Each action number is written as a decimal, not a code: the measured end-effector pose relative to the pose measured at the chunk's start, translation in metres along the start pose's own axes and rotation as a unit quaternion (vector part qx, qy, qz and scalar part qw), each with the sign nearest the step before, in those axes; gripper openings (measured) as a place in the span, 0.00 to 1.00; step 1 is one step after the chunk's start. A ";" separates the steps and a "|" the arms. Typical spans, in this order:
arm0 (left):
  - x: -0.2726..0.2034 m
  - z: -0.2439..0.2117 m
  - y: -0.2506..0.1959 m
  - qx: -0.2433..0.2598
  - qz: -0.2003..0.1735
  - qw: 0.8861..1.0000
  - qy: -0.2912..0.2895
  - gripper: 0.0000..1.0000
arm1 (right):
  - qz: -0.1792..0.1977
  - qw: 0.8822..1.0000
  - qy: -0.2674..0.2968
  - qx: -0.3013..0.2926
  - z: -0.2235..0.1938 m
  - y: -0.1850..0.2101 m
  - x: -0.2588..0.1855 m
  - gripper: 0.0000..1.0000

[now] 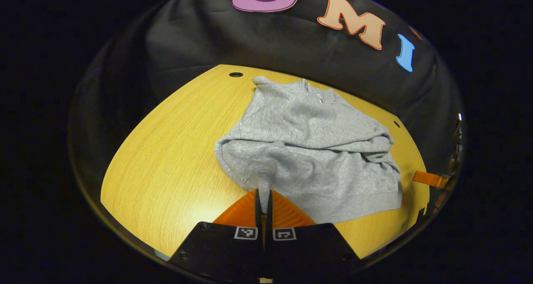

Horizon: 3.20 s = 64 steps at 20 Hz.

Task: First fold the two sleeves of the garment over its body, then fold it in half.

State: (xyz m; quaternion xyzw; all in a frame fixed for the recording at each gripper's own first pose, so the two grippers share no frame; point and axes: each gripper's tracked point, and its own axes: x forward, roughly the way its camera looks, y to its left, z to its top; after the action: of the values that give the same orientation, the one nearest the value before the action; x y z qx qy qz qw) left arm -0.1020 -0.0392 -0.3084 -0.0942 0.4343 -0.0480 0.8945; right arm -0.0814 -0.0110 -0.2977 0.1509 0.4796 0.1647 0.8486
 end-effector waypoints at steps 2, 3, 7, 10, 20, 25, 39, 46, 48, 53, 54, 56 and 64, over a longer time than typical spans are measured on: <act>0.006 0.003 -0.002 -0.007 -0.007 1.000 0.009 0.00 | -0.055 0.998 0.023 -0.032 -0.015 -0.028 0.004 0.02; 0.009 -0.002 -0.003 -0.002 -0.011 1.000 0.017 0.00 | -0.087 0.995 0.028 -0.044 -0.023 -0.041 0.003 0.03; 0.013 -0.017 0.001 0.013 -0.011 0.999 0.042 0.00 | -0.112 0.991 0.047 -0.057 -0.053 -0.035 0.007 0.53; 0.014 -0.022 0.006 0.005 -0.012 0.999 0.053 0.00 | -0.108 0.991 0.058 -0.053 -0.066 -0.024 0.014 0.70; 0.015 -0.026 0.007 0.012 -0.019 0.998 0.063 0.00 | -0.082 0.991 0.080 -0.074 -0.077 0.005 0.026 0.08; 0.010 -0.021 0.006 0.014 -0.023 0.998 0.063 0.00 | -0.048 0.997 0.062 0.016 -0.058 0.014 0.022 0.03; -0.010 0.068 -0.009 -0.020 -0.071 0.996 0.044 0.01 | 0.051 0.983 -0.018 0.176 0.085 0.051 0.018 0.02; 0.024 0.120 -0.006 -0.028 -0.100 0.992 0.069 0.00 | 0.053 0.970 -0.014 0.236 0.126 0.048 0.049 0.02; 0.042 0.127 -0.001 -0.054 -0.107 0.988 0.095 0.00 | 0.034 0.966 -0.012 0.258 0.134 0.034 0.064 0.02; 0.092 0.123 0.008 -0.133 -0.108 0.971 0.165 0.00 | -0.012 0.964 -0.005 0.267 0.148 0.001 0.101 0.02; 0.099 0.119 0.011 -0.129 -0.106 0.970 0.175 0.00 | -0.019 0.964 -0.002 0.266 0.146 0.000 0.109 0.02; 0.112 0.112 0.011 -0.123 -0.100 0.969 0.192 0.00 | -0.029 0.962 0.007 0.271 0.140 0.002 0.122 0.02; 0.116 0.144 0.024 -0.018 -0.078 0.987 0.138 0.75 | -0.072 0.971 -0.031 0.227 0.144 0.006 0.127 0.40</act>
State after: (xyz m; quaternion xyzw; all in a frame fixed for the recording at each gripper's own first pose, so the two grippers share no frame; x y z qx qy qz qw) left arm 0.0827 -0.0169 -0.3157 -0.1364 0.5459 -0.1228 0.8175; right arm 0.1038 0.0342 -0.3217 0.3095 0.4878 -0.0148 0.8161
